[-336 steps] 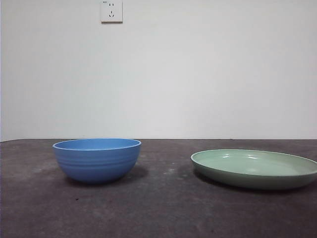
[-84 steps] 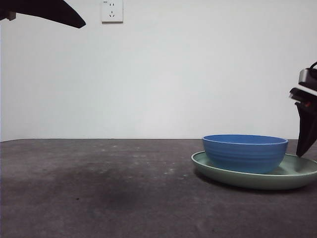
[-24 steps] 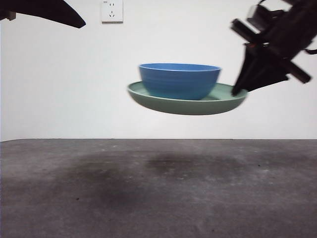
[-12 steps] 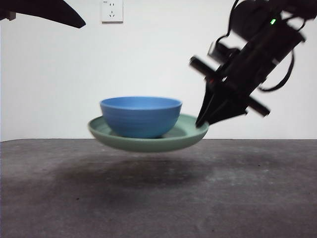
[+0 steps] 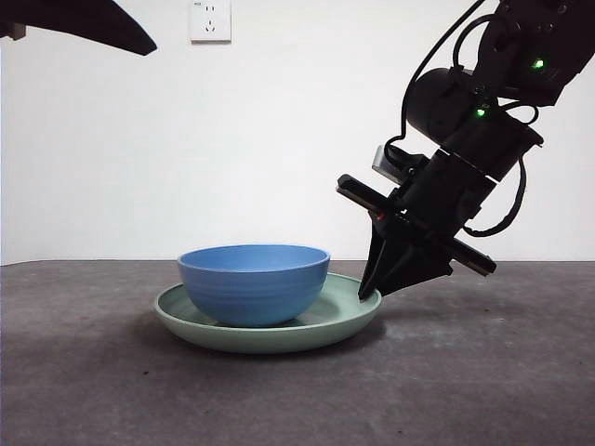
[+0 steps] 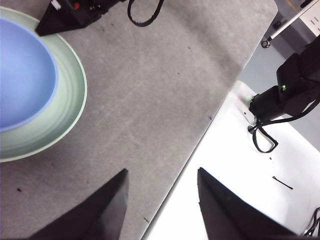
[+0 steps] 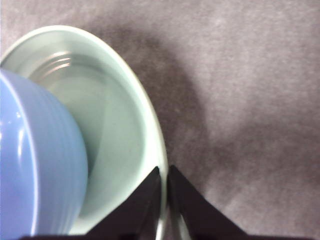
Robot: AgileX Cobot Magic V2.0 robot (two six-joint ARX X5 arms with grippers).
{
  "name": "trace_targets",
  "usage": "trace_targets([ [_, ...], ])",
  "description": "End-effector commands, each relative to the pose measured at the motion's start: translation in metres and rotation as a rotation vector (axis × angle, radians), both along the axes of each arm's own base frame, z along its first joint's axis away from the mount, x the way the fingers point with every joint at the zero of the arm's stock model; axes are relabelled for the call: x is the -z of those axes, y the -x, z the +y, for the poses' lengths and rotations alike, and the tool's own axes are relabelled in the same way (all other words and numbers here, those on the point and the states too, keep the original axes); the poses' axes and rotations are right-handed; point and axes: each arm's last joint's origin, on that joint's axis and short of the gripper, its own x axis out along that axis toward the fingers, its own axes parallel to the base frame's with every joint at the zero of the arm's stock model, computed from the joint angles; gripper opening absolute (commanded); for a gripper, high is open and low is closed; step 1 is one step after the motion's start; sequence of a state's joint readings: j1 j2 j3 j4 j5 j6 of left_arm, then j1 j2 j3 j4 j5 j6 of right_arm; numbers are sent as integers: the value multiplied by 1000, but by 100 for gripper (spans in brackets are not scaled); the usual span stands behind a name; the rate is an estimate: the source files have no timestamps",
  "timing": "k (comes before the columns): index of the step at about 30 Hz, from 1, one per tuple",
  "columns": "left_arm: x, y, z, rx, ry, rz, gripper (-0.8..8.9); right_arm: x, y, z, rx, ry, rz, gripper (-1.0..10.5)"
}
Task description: Pick up the blue bowl, put it on the green plate, put it on desk
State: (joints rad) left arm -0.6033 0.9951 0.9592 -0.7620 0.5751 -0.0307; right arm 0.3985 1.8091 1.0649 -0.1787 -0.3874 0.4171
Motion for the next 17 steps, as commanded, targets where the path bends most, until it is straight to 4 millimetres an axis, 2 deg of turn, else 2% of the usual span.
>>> trace_targets([
  [1, -2, 0, -2, 18, 3, -10, 223, -3, -6, 4, 6, -14, -20, 10],
  [7, -1, 0, -2, 18, 0, -6, 223, -2, -5, 4, 5, -13, -13, 23],
  [11, -1, 0, -2, 18, -1, -5, 223, -3, -5, 4, 5, -15, -11, 182],
  [17, -1, 0, -2, 17, -1, -5, 223, -15, -1, 1, 23, 8, -35, 187],
])
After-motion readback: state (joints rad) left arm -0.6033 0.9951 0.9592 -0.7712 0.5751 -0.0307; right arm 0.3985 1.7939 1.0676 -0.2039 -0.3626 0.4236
